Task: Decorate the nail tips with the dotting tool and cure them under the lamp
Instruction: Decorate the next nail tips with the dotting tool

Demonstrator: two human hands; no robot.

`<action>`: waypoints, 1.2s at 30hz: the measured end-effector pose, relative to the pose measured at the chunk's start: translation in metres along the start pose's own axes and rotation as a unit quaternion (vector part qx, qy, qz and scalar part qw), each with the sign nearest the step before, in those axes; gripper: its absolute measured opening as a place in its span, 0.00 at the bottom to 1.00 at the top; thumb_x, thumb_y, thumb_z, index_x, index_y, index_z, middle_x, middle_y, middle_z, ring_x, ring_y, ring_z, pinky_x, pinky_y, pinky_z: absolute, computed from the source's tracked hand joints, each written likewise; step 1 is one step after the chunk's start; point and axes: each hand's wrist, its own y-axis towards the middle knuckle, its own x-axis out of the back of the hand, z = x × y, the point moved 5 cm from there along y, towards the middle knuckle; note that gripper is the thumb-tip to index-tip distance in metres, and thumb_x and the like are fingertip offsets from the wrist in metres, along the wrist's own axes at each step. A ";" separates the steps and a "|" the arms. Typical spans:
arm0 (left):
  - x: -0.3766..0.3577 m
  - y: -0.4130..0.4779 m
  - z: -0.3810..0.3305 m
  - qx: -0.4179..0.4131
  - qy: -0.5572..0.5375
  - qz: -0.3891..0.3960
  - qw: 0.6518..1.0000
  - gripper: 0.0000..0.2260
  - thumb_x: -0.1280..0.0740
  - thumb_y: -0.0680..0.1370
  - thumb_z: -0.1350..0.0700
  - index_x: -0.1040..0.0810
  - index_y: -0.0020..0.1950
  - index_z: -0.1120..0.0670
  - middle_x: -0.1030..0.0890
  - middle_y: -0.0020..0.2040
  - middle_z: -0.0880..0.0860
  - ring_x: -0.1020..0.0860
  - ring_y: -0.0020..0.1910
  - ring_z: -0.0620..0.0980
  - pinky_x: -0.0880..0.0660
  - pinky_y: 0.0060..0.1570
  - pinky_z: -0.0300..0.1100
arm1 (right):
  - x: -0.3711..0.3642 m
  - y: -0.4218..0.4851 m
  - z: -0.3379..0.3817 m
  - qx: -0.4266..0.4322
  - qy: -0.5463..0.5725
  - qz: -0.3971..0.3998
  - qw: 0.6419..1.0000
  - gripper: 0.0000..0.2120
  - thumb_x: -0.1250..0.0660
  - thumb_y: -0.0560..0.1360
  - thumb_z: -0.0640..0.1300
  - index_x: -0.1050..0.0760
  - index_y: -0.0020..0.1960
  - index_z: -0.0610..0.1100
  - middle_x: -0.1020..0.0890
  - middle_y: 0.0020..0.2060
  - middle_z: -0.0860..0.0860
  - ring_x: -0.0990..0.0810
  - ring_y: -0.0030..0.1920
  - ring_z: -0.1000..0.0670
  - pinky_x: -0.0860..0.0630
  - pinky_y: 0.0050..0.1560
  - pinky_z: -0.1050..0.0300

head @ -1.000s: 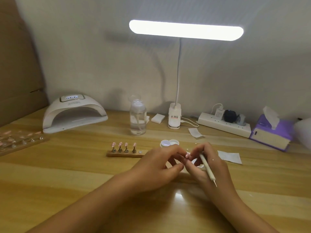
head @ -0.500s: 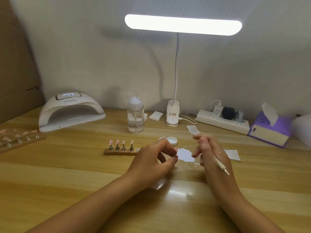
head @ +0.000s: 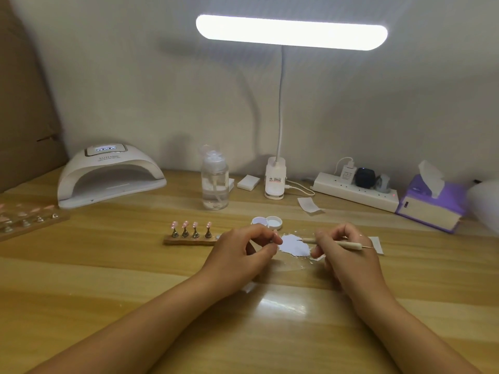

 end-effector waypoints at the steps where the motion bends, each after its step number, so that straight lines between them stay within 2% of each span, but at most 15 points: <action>1: -0.001 0.000 0.000 0.005 0.001 0.005 1.000 0.06 0.31 0.78 0.55 0.17 0.47 0.45 0.19 0.41 0.36 0.24 0.29 0.44 0.22 0.37 0.43 | 0.001 -0.001 0.000 0.000 -0.005 -0.006 1.000 0.07 0.32 0.72 0.41 0.29 0.40 0.40 0.16 0.31 0.48 0.28 0.28 0.55 0.35 0.34 0.56; 4: -0.002 0.000 0.000 0.007 0.015 0.022 1.000 0.07 0.31 0.79 0.54 0.19 0.45 0.41 0.17 0.42 0.41 0.20 0.33 0.45 0.22 0.40 0.46 | 0.005 -0.001 0.001 0.012 -0.043 -0.040 0.998 0.08 0.32 0.70 0.41 0.30 0.37 0.38 0.19 0.27 0.50 0.28 0.26 0.61 0.34 0.34 0.55; 7: -0.003 0.001 0.000 0.000 0.042 0.032 0.999 0.08 0.31 0.78 0.53 0.20 0.45 0.38 0.16 0.42 0.40 0.21 0.34 0.39 0.24 0.41 0.41 | 0.004 0.000 0.000 0.019 -0.076 -0.040 0.996 0.08 0.32 0.70 0.42 0.29 0.37 0.39 0.19 0.26 0.53 0.25 0.29 0.61 0.32 0.36 0.54; 10: -0.004 0.001 0.001 0.004 0.051 0.036 0.998 0.08 0.31 0.78 0.54 0.19 0.46 0.39 0.18 0.39 0.39 0.23 0.33 0.36 0.25 0.40 0.39 | 0.000 0.000 0.000 0.013 -0.104 -0.009 0.994 0.07 0.32 0.70 0.42 0.28 0.38 0.40 0.17 0.28 0.52 0.20 0.35 0.52 0.27 0.39 0.52; 12: -0.004 0.001 0.002 0.009 0.052 0.038 0.998 0.07 0.30 0.78 0.54 0.18 0.47 0.41 0.19 0.39 0.38 0.22 0.34 0.37 0.24 0.41 0.40 | 0.000 0.000 -0.001 0.009 -0.100 -0.012 0.995 0.08 0.32 0.70 0.42 0.29 0.37 0.40 0.18 0.27 0.51 0.20 0.33 0.48 0.26 0.39 0.51; 15: -0.004 0.001 0.002 0.010 0.055 0.037 0.998 0.06 0.30 0.78 0.54 0.17 0.48 0.42 0.18 0.39 0.39 0.22 0.34 0.37 0.23 0.42 0.41 | 0.002 0.001 0.000 0.019 -0.107 -0.029 0.994 0.08 0.32 0.71 0.42 0.29 0.38 0.41 0.18 0.27 0.54 0.23 0.30 0.56 0.29 0.37 0.53; 19: -0.004 0.001 0.003 0.010 0.058 0.036 0.998 0.05 0.30 0.78 0.53 0.16 0.49 0.44 0.18 0.40 0.39 0.22 0.35 0.37 0.23 0.42 0.42 | 0.000 0.000 0.001 0.014 -0.112 -0.013 0.994 0.08 0.32 0.70 0.43 0.30 0.37 0.41 0.18 0.26 0.52 0.23 0.30 0.53 0.29 0.36 0.54; 21: -0.004 0.001 0.003 0.010 0.066 0.037 0.997 0.05 0.31 0.78 0.52 0.16 0.49 0.44 0.18 0.41 0.39 0.22 0.36 0.37 0.23 0.42 0.41 | 0.002 0.001 0.000 0.016 -0.102 -0.025 0.994 0.08 0.32 0.70 0.43 0.29 0.37 0.41 0.19 0.26 0.53 0.25 0.27 0.58 0.31 0.36 0.54; 23: -0.004 0.001 0.003 0.013 0.075 0.039 0.996 0.05 0.31 0.78 0.52 0.16 0.50 0.44 0.17 0.42 0.39 0.22 0.36 0.36 0.24 0.41 0.38 | 0.001 0.001 0.000 0.019 -0.110 -0.020 0.994 0.08 0.32 0.72 0.44 0.28 0.39 0.41 0.18 0.27 0.55 0.24 0.31 0.59 0.31 0.36 0.54; 27: -0.004 0.001 0.003 0.007 0.094 0.042 0.995 0.05 0.32 0.78 0.51 0.17 0.51 0.44 0.17 0.44 0.39 0.23 0.37 0.35 0.28 0.40 0.34 | 0.001 0.001 -0.001 0.013 -0.108 -0.017 0.994 0.08 0.32 0.71 0.43 0.28 0.38 0.40 0.19 0.26 0.53 0.23 0.33 0.50 0.29 0.38 0.53; 30: -0.005 0.001 0.003 0.008 0.098 0.043 0.994 0.05 0.32 0.78 0.51 0.17 0.51 0.43 0.17 0.44 0.38 0.23 0.37 0.34 0.28 0.40 0.34 | 0.000 0.002 -0.001 0.020 -0.118 -0.014 0.993 0.08 0.32 0.73 0.44 0.28 0.39 0.41 0.18 0.29 0.54 0.22 0.34 0.54 0.28 0.39 0.53; 34: -0.005 0.000 0.003 0.007 0.103 0.037 0.994 0.05 0.32 0.78 0.50 0.17 0.50 0.43 0.17 0.43 0.37 0.23 0.38 0.34 0.28 0.40 0.34 | -0.001 0.001 -0.002 0.016 -0.112 -0.010 0.994 0.08 0.32 0.71 0.44 0.28 0.39 0.40 0.18 0.28 0.52 0.20 0.35 0.46 0.25 0.39 0.50; 36: -0.005 0.000 0.003 0.003 0.104 0.034 0.994 0.05 0.32 0.78 0.50 0.17 0.50 0.42 0.18 0.42 0.36 0.23 0.37 0.34 0.28 0.40 0.35 | 0.002 0.001 -0.001 0.023 -0.104 -0.025 0.994 0.08 0.32 0.73 0.44 0.28 0.40 0.41 0.17 0.30 0.53 0.21 0.38 0.49 0.26 0.41 0.50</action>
